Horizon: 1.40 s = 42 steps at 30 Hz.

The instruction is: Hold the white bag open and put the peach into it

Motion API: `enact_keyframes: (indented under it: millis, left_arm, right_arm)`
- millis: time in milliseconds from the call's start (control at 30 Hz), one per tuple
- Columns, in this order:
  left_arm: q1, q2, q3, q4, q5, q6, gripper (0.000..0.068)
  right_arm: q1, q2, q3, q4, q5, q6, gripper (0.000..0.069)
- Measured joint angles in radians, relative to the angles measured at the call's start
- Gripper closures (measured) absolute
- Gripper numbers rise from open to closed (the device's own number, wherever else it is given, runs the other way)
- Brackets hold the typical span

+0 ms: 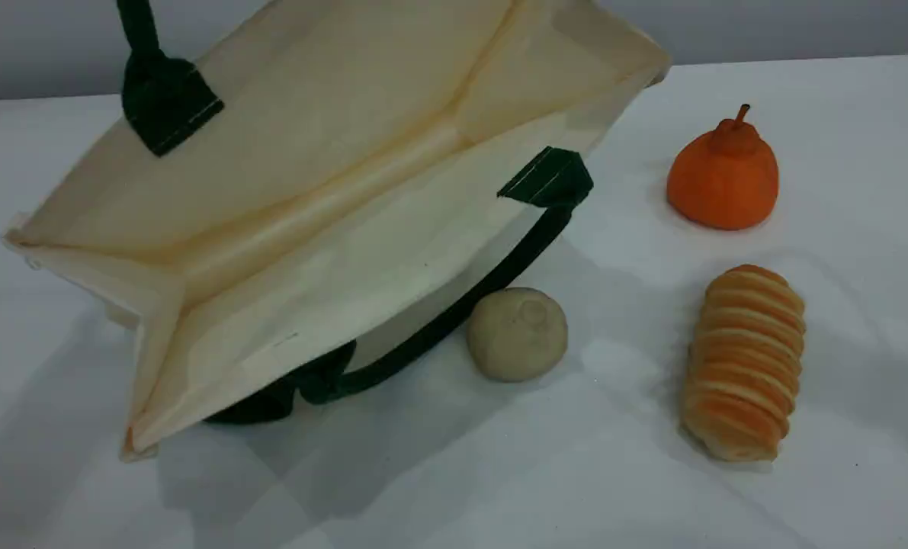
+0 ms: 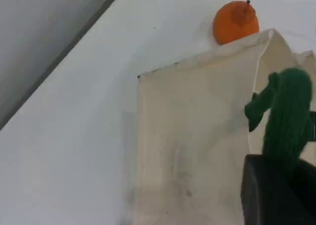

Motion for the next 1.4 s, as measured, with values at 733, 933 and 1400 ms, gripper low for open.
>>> enact_keyframes:
  millis: [733,933,1400]
  left_arm:
    - [0.000,0.000,0.000,0.011,0.000,0.001,0.0588]
    - [0.000,0.000,0.000,0.011,0.000,-0.022,0.0588]
    - [0.000,0.000,0.000,0.012,0.000,-0.011,0.0588]
  right_arm:
    - [0.294,0.039,0.069,0.022,-0.187,-0.054,0.0382]
    - [0.321,0.149,0.069,0.046,-0.327,-0.065,0.0383]
    - [0.322,0.411,-0.068,0.268,-0.358,-0.256,0.0383]
